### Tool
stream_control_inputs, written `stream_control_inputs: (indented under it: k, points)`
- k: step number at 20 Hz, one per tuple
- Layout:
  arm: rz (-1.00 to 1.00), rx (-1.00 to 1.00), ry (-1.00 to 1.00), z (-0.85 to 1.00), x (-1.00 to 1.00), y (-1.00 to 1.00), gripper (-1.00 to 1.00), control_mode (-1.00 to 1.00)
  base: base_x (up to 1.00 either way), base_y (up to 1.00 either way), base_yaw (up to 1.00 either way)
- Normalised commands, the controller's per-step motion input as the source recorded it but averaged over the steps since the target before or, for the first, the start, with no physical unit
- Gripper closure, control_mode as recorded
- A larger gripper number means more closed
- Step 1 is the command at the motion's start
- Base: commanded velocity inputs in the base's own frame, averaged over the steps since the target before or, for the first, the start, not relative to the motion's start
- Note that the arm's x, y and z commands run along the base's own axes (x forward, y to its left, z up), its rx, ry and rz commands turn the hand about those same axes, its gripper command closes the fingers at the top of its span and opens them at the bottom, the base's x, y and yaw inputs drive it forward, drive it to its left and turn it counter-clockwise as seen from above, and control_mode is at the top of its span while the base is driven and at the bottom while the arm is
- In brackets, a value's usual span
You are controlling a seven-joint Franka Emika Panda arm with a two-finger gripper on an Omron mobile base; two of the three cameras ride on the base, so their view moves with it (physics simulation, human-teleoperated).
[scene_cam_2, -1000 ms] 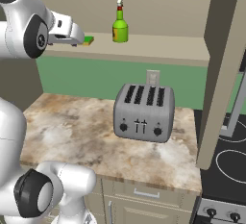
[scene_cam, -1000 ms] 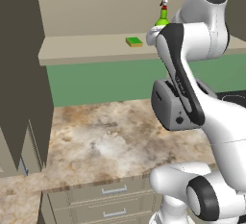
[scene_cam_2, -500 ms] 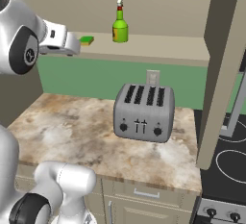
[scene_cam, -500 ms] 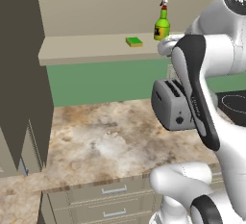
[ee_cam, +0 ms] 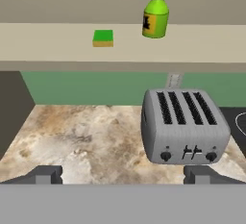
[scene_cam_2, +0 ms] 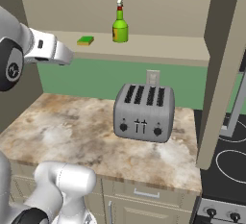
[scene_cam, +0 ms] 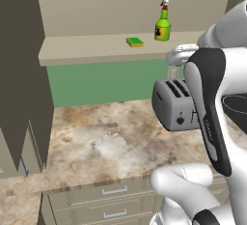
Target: Pick up the spray and sponge from the sink, and place them back in the cabinet, and close the cabinet doors.
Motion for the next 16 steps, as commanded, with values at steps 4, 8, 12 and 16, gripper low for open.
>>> stream_control_inputs:
  k: [4,8,12,16]
  points:
    - [0.0,0.0,0.0,0.0,-0.34,0.0,-1.0,-1.0,0.0,0.0,0.0]
    - [0.0,0.0,0.0,0.0,-0.3,0.0,-1.0,-1.0,0.0,0.0,0.0]
    - [0.0,0.0,0.0,0.0,-0.25,0.0,-1.0,-1.0,0.0,0.0,0.0]
    - [0.0,0.0,0.0,0.0,-0.22,0.0,-1.0,-1.0,0.0,0.0,0.0]
